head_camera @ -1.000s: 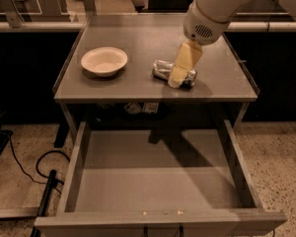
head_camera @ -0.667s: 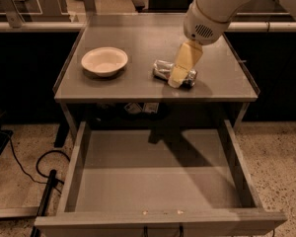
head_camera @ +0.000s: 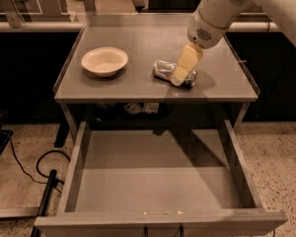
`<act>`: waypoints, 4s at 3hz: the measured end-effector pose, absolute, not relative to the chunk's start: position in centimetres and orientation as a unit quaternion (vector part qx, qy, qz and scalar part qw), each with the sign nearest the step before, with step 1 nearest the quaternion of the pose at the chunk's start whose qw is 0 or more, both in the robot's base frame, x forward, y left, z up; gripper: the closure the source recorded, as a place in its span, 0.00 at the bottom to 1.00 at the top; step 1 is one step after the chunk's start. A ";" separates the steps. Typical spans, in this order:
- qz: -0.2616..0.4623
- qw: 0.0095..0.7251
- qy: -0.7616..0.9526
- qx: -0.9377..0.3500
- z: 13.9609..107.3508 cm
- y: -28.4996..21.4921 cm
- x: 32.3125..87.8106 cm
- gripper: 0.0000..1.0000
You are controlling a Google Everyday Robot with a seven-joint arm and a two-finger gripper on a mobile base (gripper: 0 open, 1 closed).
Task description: Place redbull can into top drawer
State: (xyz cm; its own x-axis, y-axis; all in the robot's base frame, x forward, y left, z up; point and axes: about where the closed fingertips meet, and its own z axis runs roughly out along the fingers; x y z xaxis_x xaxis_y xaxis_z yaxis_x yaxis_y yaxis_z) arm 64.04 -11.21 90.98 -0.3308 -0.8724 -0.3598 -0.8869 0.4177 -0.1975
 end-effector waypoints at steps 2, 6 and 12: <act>0.018 0.197 0.825 -0.529 88.0 -11.3 66.9 0.00; 0.023 0.160 0.831 -0.533 83.3 -12.0 67.3 0.00; 0.019 0.162 0.826 -0.540 83.8 -12.3 66.2 1.00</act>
Offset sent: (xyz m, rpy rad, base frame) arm 0.0321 -0.0105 -0.0252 -0.0007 0.0164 -0.0466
